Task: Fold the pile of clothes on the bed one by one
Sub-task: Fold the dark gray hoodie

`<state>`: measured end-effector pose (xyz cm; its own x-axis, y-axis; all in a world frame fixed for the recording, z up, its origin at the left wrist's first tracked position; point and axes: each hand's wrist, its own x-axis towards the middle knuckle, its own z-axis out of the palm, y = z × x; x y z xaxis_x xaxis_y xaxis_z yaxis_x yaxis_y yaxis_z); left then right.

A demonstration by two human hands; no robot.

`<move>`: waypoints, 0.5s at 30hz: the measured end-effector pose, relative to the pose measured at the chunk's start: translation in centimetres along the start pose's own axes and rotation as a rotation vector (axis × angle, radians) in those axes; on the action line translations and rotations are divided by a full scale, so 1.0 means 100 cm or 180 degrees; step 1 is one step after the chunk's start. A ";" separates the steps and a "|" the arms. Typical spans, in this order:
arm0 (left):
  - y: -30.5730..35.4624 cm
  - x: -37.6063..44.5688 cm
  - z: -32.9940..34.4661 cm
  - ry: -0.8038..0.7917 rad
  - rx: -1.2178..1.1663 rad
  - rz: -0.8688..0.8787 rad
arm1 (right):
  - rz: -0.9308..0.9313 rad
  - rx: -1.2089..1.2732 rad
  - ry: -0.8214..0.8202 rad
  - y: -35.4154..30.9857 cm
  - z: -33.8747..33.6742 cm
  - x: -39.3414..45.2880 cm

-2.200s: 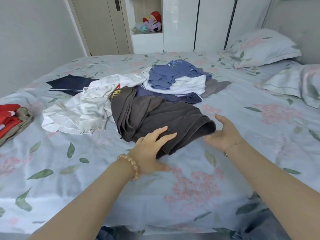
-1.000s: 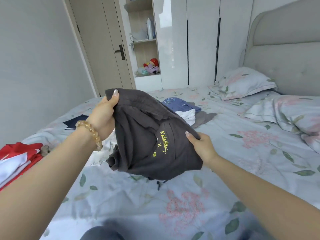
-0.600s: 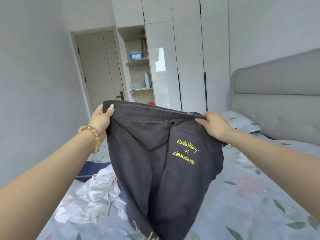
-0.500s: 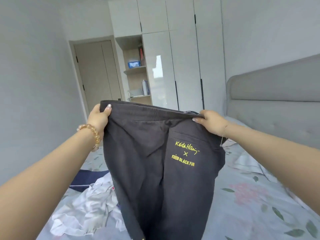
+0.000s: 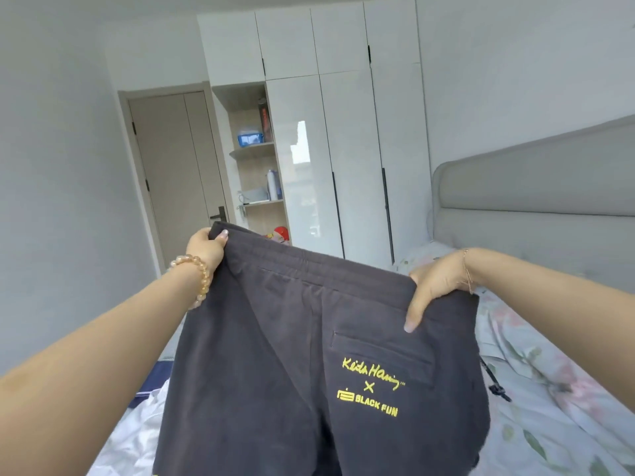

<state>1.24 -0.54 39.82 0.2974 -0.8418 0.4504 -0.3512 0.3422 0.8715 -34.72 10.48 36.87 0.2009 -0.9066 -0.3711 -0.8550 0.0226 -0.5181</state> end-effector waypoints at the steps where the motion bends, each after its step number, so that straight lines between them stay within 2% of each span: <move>1: -0.002 0.001 0.011 -0.0020 0.0018 -0.0045 | 0.0099 -0.0092 0.0026 0.006 0.001 0.004; 5: -0.006 0.007 0.059 -0.0241 0.0045 -0.0250 | 0.0264 0.0067 0.1017 0.043 -0.016 0.016; 9: 0.017 0.018 0.111 -0.0673 -0.0187 -0.0256 | 0.0481 -0.0063 0.2706 0.076 -0.052 -0.002; 12: 0.053 0.041 0.145 -0.0873 -0.0791 -0.0169 | 0.0608 -0.0236 0.3836 0.084 -0.078 -0.022; 13: 0.064 0.050 0.154 -0.0908 -0.0977 -0.0133 | 0.0639 -0.0538 0.4057 0.085 -0.087 -0.031; 15: 0.084 0.053 0.165 -0.0916 -0.1325 -0.0109 | 0.0642 -0.1260 0.4159 0.084 -0.098 -0.051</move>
<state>-14.81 -9.03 46.31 0.0254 -0.9163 0.3997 0.0556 0.4006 0.9146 -47.62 11.13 41.91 -0.3436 -0.6400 0.6873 -0.9373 0.2789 -0.2090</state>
